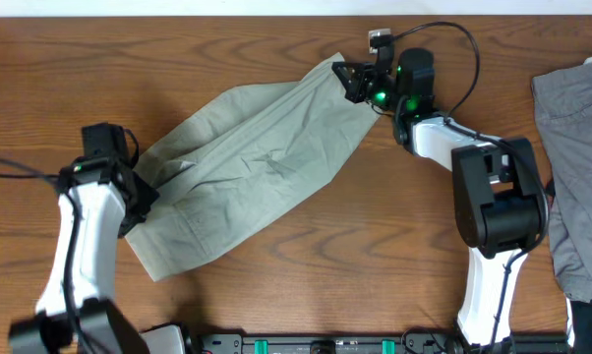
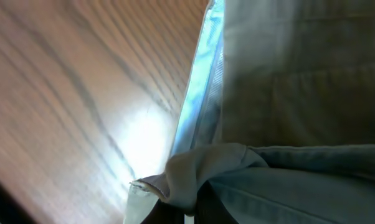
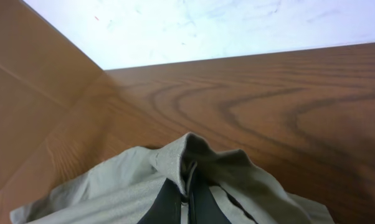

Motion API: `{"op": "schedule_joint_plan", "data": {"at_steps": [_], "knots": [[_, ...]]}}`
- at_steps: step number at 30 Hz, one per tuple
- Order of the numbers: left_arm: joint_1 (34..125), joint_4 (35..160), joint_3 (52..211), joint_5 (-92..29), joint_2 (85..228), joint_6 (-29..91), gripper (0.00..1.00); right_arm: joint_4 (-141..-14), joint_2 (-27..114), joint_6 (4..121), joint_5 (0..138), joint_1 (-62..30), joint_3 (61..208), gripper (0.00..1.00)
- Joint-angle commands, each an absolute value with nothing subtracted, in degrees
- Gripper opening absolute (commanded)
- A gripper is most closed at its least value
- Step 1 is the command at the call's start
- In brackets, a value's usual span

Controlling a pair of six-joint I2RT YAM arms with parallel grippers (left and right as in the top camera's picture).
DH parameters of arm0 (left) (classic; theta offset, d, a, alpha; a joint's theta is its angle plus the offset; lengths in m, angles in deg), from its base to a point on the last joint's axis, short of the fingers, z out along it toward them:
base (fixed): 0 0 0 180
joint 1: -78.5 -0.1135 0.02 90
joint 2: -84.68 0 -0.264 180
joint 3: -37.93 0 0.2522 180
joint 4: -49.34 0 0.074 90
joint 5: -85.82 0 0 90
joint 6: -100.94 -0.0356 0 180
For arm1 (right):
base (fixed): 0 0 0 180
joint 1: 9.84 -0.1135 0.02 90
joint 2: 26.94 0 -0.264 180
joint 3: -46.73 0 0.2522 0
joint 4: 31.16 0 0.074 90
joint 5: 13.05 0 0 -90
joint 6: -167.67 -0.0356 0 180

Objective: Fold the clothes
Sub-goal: 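Lift the leg hem with the right gripper and fold it up-right, then release and regrasp the top right corner with the right gripper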

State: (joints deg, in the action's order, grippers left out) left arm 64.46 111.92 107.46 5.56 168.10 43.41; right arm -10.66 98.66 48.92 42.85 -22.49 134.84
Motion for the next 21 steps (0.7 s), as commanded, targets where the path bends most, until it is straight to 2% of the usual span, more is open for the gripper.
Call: {"op": "schedule_joint_plan", "data": {"at_steps": [1, 2, 3, 5, 6, 7, 9, 12, 15, 21], "knots": [[64.0, 110.8, 107.0, 13.6, 171.7, 45.8, 0.27, -9.9, 99.8, 48.3, 48.1, -22.4, 135.5, 0.02], [64.0, 110.4, 107.0, 14.0, 172.2, 45.8, 0.35, -10.0, 99.8, 48.4, 48.1, -22.4, 135.5, 0.04], [64.0, 109.9, 107.0, 14.5, 172.7, 45.8, 0.43, -10.0, 99.8, 48.4, 48.4, -22.4, 135.5, 0.10], [64.0, 109.2, 107.1, 15.0, 173.0, 45.7, 0.62, -9.7, 99.8, 48.6, 48.7, -22.2, 135.5, 0.47], [63.9, 109.1, 107.3, 15.0, 172.9, 45.5, 0.70, -9.2, 99.8, 48.6, 48.5, -21.8, 135.5, 0.59], [63.8, 109.4, 107.7, 15.0, 172.6, 45.2, 0.72, -8.7, 99.8, 48.6, 47.6, -21.1, 135.5, 0.66], [63.8, 110.5, 108.6, 15.0, 171.8, 43.9, 0.74, -8.4, 99.8, 48.5, 45.0, -19.4, 135.5, 0.72], [63.8, 112.9, 109.9, 14.6, 169.3, 41.2, 0.76, -9.9, 99.8, 46.1, 39.6, -16.2, 135.5, 0.73], [63.8, 114.5, 110.1, 12.8, 165.5, 39.4, 0.84, -16.0, 99.8, 43.2, 35.5, -13.4, 135.5, 0.77], [63.8, 114.7, 110.1, 3.5, 158.5, 34.2, 0.88, -30.7, 99.8, 51.3, 40.4, -12.6, 135.5, 0.79]]}}
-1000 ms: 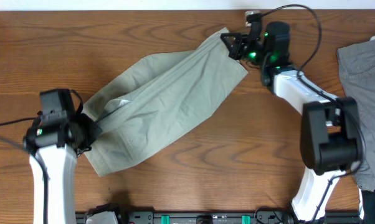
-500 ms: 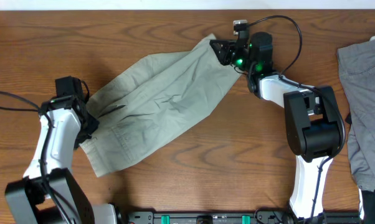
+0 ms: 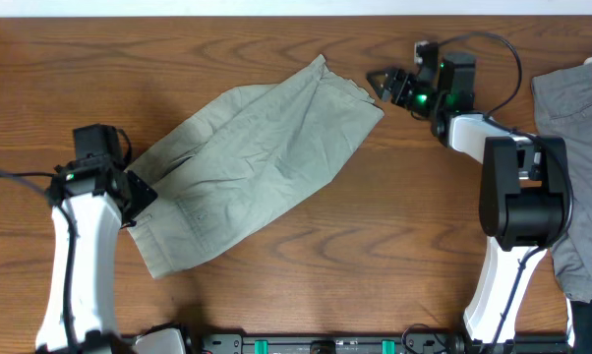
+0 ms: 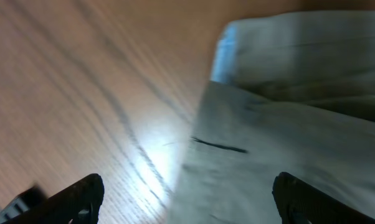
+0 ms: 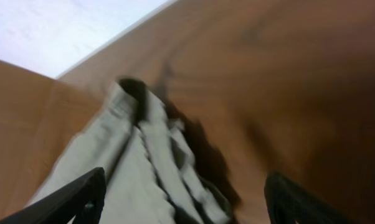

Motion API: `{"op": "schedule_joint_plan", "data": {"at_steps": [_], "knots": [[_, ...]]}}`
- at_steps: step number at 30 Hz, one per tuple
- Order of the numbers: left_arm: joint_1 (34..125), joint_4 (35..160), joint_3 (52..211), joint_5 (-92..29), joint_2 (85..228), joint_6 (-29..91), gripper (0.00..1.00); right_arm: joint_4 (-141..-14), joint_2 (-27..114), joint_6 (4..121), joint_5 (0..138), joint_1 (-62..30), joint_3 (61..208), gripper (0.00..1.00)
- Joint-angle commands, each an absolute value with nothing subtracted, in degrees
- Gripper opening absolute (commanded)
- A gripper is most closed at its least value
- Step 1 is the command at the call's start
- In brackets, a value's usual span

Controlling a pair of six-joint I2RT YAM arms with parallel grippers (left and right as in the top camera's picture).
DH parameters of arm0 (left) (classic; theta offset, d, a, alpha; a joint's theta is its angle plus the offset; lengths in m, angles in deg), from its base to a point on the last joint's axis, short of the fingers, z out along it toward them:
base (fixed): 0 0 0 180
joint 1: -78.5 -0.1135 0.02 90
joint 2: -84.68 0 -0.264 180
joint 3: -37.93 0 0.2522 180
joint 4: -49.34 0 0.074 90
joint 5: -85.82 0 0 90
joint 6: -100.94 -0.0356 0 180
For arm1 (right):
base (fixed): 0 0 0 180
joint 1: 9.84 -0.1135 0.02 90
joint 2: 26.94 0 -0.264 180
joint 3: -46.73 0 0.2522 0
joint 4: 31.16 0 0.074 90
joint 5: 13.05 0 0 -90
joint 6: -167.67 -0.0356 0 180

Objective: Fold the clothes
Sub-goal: 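Release and regrasp the top right corner with the right gripper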

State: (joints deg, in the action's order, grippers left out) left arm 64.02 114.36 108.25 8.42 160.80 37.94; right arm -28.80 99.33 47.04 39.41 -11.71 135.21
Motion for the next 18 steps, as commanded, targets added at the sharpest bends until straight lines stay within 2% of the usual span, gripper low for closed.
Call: {"op": "schedule_joint_plan", "data": {"at_steps": [1, 6, 7, 10, 13, 14, 16, 18], "knots": [[63.8, 114.7, 110.1, 2.3, 157.7, 33.5, 0.89, -31.3, 99.8, 52.4, 40.8, -12.8, 135.5, 0.77], [63.8, 115.8, 110.1, -1.1, 156.4, 33.4, 0.89, -34.5, 99.8, 55.5, 43.5, -15.4, 135.5, 0.69], [63.8, 116.0, 110.1, -1.5, 156.5, 33.4, 0.89, -35.7, 99.8, 55.8, 45.3, -16.2, 135.5, 0.64], [63.8, 116.2, 110.1, -2.2, 156.5, 33.5, 0.89, -39.4, 99.8, 59.5, 47.9, -18.3, 135.5, 0.46], [63.8, 116.2, 110.1, -2.2, 156.5, 33.5, 0.89, -42.6, 99.8, 63.1, 48.3, -19.8, 135.5, 0.33], [63.8, 116.2, 110.1, -2.3, 156.5, 33.5, 0.89, -43.7, 99.8, 64.1, 48.5, -20.1, 135.5, 0.22], [63.8, 116.2, 110.1, -2.3, 156.5, 33.5, 0.89, -45.9, 99.5, 63.8, 48.4, -19.7, 135.5, 0.07], [63.8, 116.2, 110.1, -2.3, 156.5, 33.5, 0.89, -49.1, 98.6, 62.4, 49.2, -18.6, 135.5, 0.01]]}}
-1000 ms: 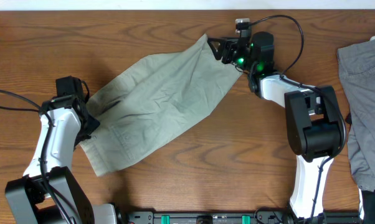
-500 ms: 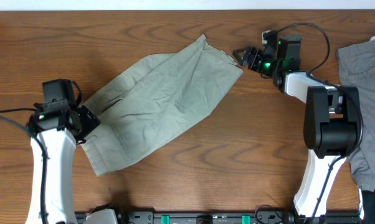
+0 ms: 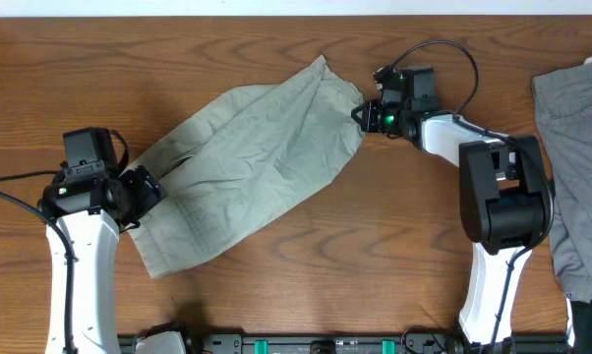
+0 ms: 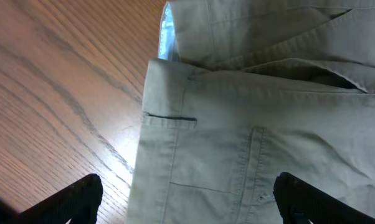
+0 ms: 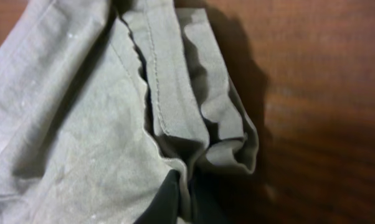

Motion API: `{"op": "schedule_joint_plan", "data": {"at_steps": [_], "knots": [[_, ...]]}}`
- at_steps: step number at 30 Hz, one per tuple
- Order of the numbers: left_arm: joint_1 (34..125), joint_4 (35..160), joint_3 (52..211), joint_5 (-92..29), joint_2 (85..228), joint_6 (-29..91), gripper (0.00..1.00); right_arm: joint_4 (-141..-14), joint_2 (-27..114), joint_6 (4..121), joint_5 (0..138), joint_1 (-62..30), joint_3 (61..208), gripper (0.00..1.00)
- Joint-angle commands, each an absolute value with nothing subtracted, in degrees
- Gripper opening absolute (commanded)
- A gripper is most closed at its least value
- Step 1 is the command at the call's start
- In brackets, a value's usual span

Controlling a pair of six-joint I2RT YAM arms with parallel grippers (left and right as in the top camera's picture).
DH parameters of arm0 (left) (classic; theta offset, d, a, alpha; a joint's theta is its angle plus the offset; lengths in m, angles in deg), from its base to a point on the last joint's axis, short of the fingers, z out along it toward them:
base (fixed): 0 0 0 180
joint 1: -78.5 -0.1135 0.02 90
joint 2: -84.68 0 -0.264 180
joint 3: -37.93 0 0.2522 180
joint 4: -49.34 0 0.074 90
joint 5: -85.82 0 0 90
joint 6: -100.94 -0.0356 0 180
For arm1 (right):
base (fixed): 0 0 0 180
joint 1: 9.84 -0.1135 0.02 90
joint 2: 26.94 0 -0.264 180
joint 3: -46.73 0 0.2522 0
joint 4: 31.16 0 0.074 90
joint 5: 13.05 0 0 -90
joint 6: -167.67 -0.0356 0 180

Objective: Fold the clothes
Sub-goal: 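Release and regrasp the top right corner with the right gripper, then pull the shorts taut horizontally, left gripper at waistband, right at hem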

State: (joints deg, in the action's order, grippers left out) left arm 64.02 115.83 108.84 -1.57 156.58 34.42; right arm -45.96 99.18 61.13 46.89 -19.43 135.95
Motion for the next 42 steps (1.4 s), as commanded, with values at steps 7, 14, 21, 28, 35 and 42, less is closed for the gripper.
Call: {"op": "schedule_joint_plan", "data": {"at_steps": [7, 14, 21, 28, 35, 42], "knots": [[63.8, 116.1, 110.1, -2.3, 156.5, 33.4, 0.89, -66.7, 90.4, 63.1, 64.7, -12.1, 135.5, 0.01], [63.8, 115.5, 110.1, -4.0, 156.5, 30.0, 0.89, -84.8, 83.6, 65.5, 70.8, -9.0, 135.5, 0.31], [63.8, 114.8, 109.1, -11.1, 158.7, 21.8, 0.89, -87.9, 73.7, 65.0, 72.6, -6.9, 135.5, 0.58], [63.8, 107.6, 107.2, -20.7, 167.5, 15.8, 0.88, -80.0, 72.2, 69.8, 59.3, -9.2, 135.5, 0.49], [63.8, 102.6, 107.2, -20.7, 175.5, 15.9, 0.93, -69.6, 81.2, 63.6, 59.6, -12.4, 135.5, 0.77], [63.8, 99.8, 107.2, -20.6, 176.2, 15.8, 0.92, -54.5, 90.4, 58.8, 59.4, -12.6, 135.5, 0.64]]}}
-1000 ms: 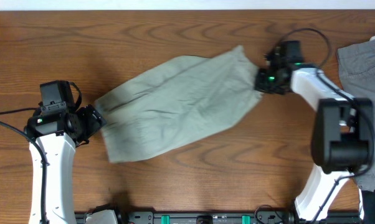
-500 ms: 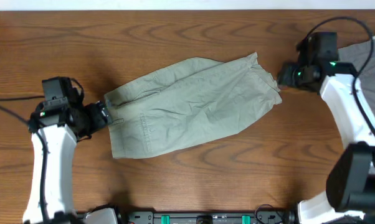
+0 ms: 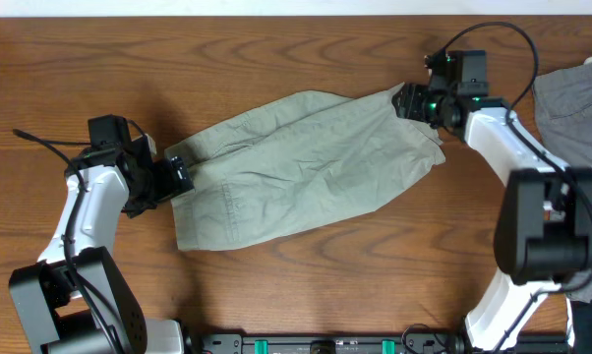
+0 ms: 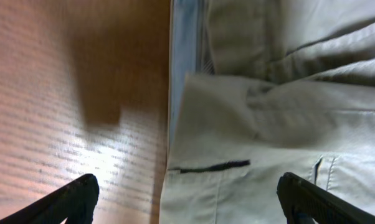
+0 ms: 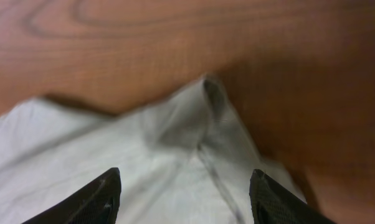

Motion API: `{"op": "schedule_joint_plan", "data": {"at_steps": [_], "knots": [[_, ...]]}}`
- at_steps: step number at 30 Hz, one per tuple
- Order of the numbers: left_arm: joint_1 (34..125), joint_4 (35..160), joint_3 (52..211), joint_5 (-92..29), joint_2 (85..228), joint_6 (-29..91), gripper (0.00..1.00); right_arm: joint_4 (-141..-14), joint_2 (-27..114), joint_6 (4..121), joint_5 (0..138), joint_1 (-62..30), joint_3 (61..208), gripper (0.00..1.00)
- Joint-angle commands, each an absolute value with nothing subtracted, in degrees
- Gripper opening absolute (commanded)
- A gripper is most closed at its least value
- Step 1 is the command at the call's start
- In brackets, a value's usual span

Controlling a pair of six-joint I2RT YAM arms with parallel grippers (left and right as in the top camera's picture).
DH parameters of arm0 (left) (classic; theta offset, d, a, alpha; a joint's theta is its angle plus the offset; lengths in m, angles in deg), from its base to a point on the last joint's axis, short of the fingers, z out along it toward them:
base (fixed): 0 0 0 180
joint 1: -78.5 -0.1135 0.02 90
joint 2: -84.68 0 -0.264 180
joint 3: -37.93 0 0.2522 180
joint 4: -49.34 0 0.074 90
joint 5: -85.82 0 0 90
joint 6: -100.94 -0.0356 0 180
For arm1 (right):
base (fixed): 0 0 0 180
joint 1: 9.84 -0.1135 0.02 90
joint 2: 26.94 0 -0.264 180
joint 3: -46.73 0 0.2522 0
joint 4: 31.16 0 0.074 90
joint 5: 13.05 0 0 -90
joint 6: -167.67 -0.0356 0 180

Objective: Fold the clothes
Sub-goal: 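Pull the shorts taut horizontally, left gripper at waistband, right at hem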

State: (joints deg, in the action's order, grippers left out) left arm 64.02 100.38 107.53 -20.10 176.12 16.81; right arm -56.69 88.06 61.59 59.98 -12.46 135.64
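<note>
Pale green shorts (image 3: 306,162) lie nearly level across the middle of the wooden table (image 3: 296,285). Their waistband end is on the left and their leg hems on the right. My left gripper (image 3: 176,177) stands open at the waistband end. In the left wrist view its fingers (image 4: 75,199) sit wide apart over the waistband corner (image 4: 225,130), with a dark buttonhole showing. My right gripper (image 3: 406,101) is open at the upper right hem corner. In the right wrist view the puckered hem (image 5: 206,118) lies between the spread fingers (image 5: 103,193).
A pile of grey clothing (image 3: 571,147) lies at the table's right edge, just beyond the right arm. A black rail (image 3: 316,344) runs along the front edge. The left arm's cable (image 3: 40,143) trails off to the left.
The shorts have shifted to the right and turned from a diagonal to nearly level. My right gripper, then shut on the hem corner, is now open further right. The left gripper has moved right.
At first both grippers were shut on the diagonal shorts, left on the waistband, right on the hem. Then both were open, the right one off the cloth. Then the right was shut on the hem corner. Now the shorts lie level and both grippers are open.
</note>
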Motion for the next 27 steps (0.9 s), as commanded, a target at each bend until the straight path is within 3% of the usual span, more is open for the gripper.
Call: {"op": "schedule_joint_plan", "data": {"at_steps": [1, 3, 7, 15, 18, 22, 27], "knots": [[63.8, 99.5, 107.2, -20.6, 176.2, 15.8, 0.92, -52.3, 91.3, 58.8, 58.6, -12.6, 135.5, 0.63], [63.8, 98.8, 107.2, -20.7, 176.2, 15.8, 0.91, -48.9, 92.4, 58.8, 56.9, -12.6, 135.5, 0.59], [63.8, 97.9, 107.2, -20.7, 176.2, 15.8, 0.86, -47.4, 93.1, 57.7, 55.7, -12.8, 135.5, 0.33], [63.8, 97.3, 107.2, -20.6, 176.2, 15.8, 0.86, -46.8, 93.1, 56.9, 55.5, -12.8, 135.5, 0.08], [63.8, 97.5, 107.2, -20.6, 176.2, 15.8, 0.86, -46.0, 93.0, 56.9, 54.6, -12.8, 135.5, 0.02], [63.8, 97.4, 107.2, -20.0, 176.2, 15.6, 0.86, -39.9, 93.0, 56.8, 45.7, -12.6, 135.5, 0.01], [63.8, 97.2, 107.2, -20.0, 176.3, 14.9, 0.86, -38.4, 93.0, 52.6, 45.0, -12.3, 135.5, 0.01]]}}
